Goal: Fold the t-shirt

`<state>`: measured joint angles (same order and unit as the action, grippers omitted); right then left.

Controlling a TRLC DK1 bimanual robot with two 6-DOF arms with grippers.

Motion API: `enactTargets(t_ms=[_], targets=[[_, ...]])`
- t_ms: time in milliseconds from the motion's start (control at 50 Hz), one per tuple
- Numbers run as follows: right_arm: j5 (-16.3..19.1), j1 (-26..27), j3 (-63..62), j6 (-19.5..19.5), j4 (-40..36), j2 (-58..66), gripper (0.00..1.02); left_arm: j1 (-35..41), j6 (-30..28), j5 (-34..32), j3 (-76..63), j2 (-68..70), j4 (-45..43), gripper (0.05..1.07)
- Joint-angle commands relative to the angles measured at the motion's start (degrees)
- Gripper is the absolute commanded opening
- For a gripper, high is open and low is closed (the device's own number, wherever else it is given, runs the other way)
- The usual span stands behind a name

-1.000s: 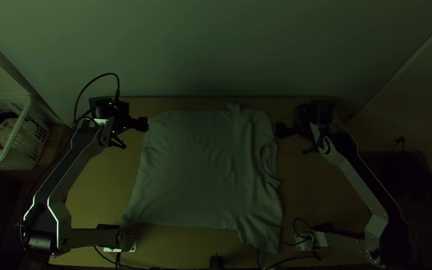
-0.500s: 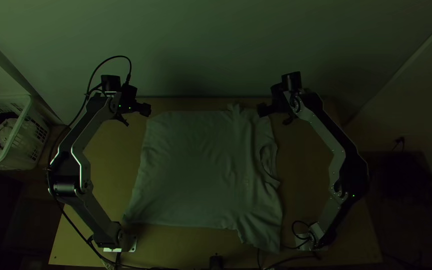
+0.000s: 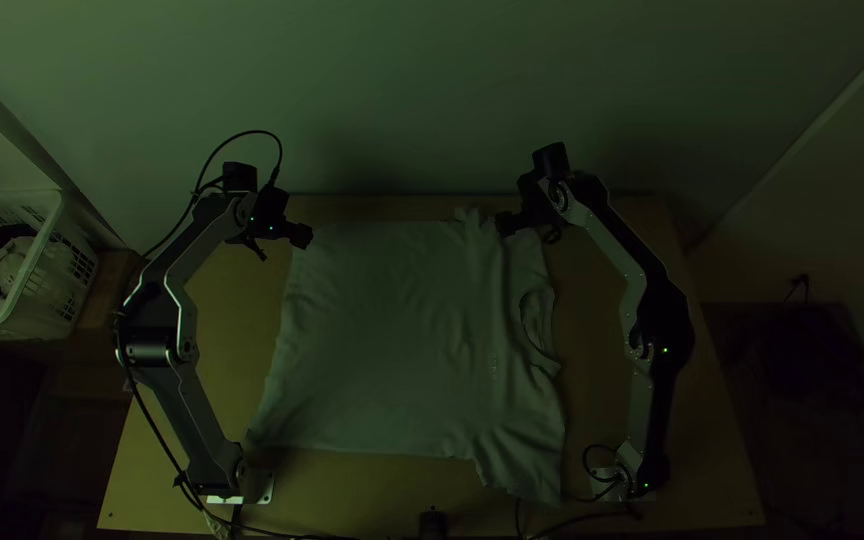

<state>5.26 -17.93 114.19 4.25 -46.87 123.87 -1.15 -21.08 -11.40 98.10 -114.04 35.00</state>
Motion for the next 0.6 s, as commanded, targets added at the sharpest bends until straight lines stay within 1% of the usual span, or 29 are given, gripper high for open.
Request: enactTargets(t_ms=[0, 200, 260, 360, 580], targets=[[0.19, 1.23, 1.12, -1.53, -0.76, 2.6, 0.97, 0.18, -0.98, -0.82, 2.27, -1.63, 0.77, 1.01], [0.1, 1.59, 3.93, -0.82, -0.68, 8.58, 0.95, 0.62, -0.98, -1.08, 2.18, -3.3, 0.68, 1.01], [0.19, 2.29, 5.69, -1.18, -0.76, 10.07, 0.95, 0.62, -1.16, -1.08, 2.35, -3.82, 0.59, 1.01], [0.19, 3.52, 7.89, -1.09, -0.76, 11.83, 0.95, 0.62, -1.16, -1.08, 2.53, -4.61, 0.5, 1.01], [0.1, 3.78, 10.26, -0.03, -0.76, 13.94, 0.95, 0.0, -1.16, -2.31, 2.35, -5.58, 0.33, 1.01]])
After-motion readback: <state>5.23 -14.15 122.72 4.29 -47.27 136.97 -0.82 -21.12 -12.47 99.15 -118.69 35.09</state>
